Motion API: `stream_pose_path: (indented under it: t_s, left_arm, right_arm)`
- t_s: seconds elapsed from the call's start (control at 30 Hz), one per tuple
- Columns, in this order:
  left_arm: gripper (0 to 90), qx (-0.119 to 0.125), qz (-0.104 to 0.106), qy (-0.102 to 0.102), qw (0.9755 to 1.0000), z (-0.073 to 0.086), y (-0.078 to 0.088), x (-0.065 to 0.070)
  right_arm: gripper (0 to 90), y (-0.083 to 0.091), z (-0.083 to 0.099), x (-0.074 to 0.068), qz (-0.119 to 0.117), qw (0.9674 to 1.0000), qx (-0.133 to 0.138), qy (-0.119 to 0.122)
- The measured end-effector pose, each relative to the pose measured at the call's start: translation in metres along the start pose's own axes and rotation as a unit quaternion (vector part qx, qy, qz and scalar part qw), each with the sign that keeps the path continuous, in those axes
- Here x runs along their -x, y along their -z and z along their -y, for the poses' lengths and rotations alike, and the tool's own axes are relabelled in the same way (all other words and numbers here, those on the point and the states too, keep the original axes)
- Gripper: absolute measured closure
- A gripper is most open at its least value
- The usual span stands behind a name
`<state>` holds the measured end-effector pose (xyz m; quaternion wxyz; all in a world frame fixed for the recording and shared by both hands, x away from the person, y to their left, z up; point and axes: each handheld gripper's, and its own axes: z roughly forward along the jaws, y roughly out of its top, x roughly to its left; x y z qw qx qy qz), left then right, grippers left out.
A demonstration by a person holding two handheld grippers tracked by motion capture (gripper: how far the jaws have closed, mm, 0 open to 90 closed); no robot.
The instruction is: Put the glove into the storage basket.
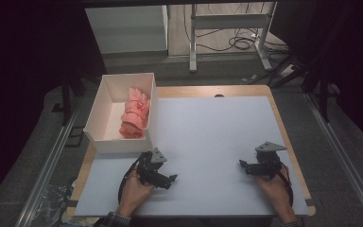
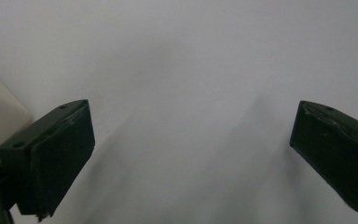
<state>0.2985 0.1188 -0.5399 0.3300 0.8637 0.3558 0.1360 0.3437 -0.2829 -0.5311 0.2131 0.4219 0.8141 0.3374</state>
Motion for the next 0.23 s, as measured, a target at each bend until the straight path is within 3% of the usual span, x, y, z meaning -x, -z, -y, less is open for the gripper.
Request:
stream_pose_path:
  t_s: [0.1, 0.23]
  left_arm:
    - [0.0, 0.004, 0.013, 0.017, 0.9998, 0.0054, -0.0055, -0.0030]
    - [0.0, 0.013, 0.012, 0.015, 0.9997, 0.0075, -0.0057, -0.0035]
  right_arm:
    - [15.5, 0.0000, 0.0001, 0.0000, 0.000, 1.0000, 0.000, 0.000]
    - [15.5, 0.0000, 0.0002, 0.0000, 0.000, 1.0000, 0.000, 0.000]
